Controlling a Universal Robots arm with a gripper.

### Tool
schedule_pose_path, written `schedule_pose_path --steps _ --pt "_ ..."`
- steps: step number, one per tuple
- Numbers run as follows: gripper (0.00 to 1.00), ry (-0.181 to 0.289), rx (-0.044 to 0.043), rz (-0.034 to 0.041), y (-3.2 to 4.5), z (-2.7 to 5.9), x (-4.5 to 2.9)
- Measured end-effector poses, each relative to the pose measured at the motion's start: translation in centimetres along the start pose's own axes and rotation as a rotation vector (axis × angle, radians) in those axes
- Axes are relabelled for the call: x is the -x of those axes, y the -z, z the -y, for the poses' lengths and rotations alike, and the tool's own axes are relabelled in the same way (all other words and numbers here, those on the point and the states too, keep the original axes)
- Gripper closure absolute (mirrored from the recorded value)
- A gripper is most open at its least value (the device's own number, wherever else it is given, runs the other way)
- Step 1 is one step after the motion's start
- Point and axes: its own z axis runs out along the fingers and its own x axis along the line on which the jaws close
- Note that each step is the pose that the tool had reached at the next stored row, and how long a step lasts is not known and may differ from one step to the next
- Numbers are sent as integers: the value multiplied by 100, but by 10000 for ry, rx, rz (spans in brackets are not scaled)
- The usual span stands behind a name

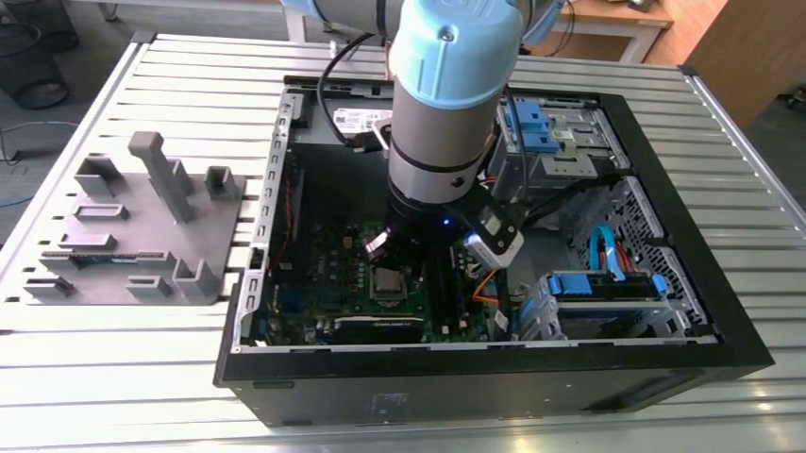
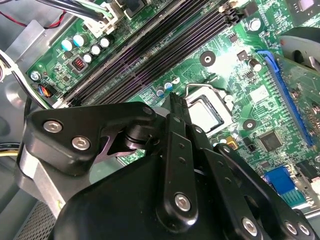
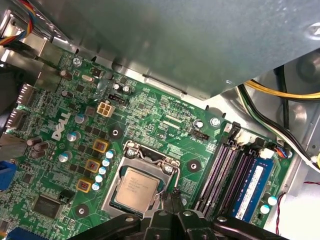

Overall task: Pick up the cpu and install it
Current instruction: 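Install the first cpu locking lever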

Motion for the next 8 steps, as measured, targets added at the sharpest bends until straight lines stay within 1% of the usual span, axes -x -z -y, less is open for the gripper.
schedule_pose_path --steps 8 --pt "89 1 1 1 -17 35 -14"
